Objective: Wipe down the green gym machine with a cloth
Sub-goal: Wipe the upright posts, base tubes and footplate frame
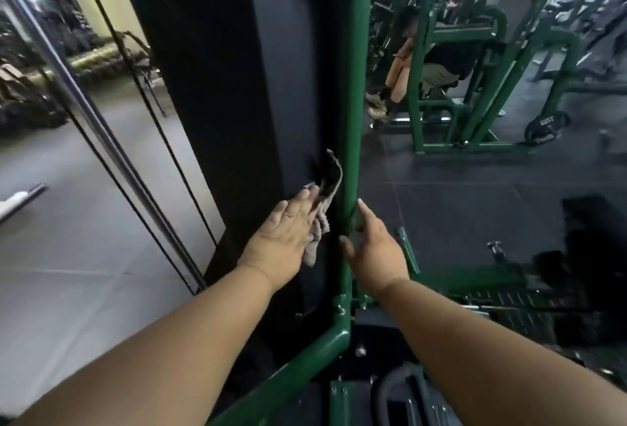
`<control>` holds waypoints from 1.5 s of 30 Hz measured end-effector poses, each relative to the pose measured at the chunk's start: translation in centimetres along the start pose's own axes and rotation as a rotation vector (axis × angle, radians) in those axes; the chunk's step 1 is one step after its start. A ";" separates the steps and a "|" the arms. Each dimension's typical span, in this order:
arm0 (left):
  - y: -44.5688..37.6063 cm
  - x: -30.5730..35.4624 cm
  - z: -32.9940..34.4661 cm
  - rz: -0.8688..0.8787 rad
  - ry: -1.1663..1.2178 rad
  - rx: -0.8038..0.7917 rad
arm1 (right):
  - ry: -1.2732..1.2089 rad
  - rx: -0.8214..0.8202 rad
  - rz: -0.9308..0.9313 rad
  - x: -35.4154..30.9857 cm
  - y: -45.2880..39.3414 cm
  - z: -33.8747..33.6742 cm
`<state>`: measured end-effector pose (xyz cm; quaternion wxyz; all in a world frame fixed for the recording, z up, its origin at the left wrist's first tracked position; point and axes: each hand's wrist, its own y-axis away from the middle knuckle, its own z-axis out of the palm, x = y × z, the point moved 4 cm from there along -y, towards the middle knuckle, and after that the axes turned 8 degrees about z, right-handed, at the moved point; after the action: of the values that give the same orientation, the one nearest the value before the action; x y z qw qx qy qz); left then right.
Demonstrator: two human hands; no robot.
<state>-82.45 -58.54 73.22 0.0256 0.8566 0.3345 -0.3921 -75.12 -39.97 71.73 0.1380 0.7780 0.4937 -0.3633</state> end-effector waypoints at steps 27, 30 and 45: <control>4.5 24.7 12.6 -0.355 1.054 -0.812 | 0.207 -0.441 0.385 16.7 8.7 10.7; 5.0 25.4 13.4 -0.333 1.008 -0.781 | 0.203 -0.477 0.398 17.5 8.7 11.9; 9.1 21.9 10.9 -0.503 1.842 -0.576 | -0.779 -0.467 1.031 16.7 11.9 18.4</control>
<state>-73.93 -56.80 48.65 -0.1210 0.6920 0.4779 0.5273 -68.54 -44.97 45.47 0.6247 0.6762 0.0404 -0.3885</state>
